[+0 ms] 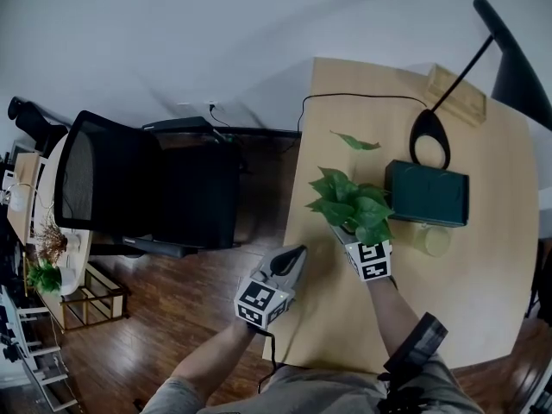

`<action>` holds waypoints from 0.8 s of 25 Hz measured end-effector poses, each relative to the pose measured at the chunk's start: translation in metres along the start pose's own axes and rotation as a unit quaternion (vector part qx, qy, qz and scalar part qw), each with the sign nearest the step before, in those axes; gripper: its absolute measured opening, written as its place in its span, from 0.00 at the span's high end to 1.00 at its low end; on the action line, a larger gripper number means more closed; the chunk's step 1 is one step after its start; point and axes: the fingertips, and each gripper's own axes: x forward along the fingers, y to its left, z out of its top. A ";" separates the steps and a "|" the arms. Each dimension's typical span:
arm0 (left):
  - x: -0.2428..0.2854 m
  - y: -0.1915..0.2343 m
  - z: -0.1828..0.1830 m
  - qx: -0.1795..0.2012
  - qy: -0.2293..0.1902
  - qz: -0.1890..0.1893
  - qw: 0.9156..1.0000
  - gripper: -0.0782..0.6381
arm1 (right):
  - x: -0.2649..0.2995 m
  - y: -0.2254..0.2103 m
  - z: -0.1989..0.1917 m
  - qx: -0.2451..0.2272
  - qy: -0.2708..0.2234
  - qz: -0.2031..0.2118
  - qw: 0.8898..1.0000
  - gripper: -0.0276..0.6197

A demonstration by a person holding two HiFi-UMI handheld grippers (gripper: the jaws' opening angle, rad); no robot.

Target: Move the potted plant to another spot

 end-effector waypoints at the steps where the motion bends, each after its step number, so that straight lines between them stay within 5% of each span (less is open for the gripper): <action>1: -0.001 0.000 0.000 0.000 0.000 0.001 1.000 0.89 | 0.000 0.000 -0.001 0.001 0.002 0.001 1.000 0.27; 20: -0.018 -0.020 -0.005 -0.005 -0.014 0.006 1.000 0.89 | -0.048 0.003 -0.024 0.010 0.046 0.018 0.999 0.26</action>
